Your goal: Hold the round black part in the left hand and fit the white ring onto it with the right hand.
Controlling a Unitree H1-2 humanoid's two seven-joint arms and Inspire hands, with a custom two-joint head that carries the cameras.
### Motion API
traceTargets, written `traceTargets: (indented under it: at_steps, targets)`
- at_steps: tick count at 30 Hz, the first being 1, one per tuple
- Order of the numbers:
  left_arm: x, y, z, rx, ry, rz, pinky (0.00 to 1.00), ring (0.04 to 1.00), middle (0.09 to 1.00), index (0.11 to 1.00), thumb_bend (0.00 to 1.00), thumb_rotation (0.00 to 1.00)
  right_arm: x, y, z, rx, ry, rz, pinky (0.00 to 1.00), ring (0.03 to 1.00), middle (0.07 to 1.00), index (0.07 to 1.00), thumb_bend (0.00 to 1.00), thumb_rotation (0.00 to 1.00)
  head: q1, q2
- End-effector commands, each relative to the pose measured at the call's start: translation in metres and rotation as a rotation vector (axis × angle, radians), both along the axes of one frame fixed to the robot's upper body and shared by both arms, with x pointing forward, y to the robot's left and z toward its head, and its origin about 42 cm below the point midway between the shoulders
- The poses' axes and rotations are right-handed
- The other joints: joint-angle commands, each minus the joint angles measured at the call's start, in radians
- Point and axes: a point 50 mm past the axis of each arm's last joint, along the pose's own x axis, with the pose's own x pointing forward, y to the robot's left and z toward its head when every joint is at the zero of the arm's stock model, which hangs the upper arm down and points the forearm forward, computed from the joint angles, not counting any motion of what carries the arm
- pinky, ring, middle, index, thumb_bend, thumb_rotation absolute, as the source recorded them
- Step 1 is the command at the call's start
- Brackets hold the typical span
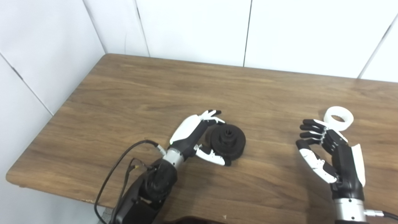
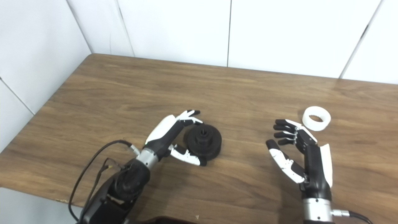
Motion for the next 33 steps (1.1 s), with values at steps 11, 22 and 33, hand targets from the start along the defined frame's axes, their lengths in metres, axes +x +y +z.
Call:
traceTargets:
  at_steps: [11, 22, 33]
  targets:
    - [-0.023, -0.029, 0.014, -0.037, -0.058, -0.116, 1.00, 1.000, 0.960, 0.596, 0.93, 0.27, -0.004, 0.026, 0.017, 0.062, -0.042, -0.027, 0.52, 0.606, 0.668, 0.692, 0.52, 0.43, -0.038, 0.019]
    - [-0.033, -0.040, 0.009, -0.021, -0.053, -0.141, 1.00, 1.000, 0.961, 0.591, 0.93, 0.24, -0.004, 0.027, 0.020, 0.077, -0.041, -0.022, 0.50, 0.592, 0.664, 0.691, 0.51, 0.39, -0.040, 0.025]
    - [-0.035, -0.027, 0.007, -0.020, -0.049, -0.125, 1.00, 1.000, 0.966, 0.592, 0.92, 0.23, -0.006, 0.043, 0.018, 0.088, -0.040, -0.030, 0.50, 0.579, 0.656, 0.679, 0.53, 0.40, -0.308, 0.014]
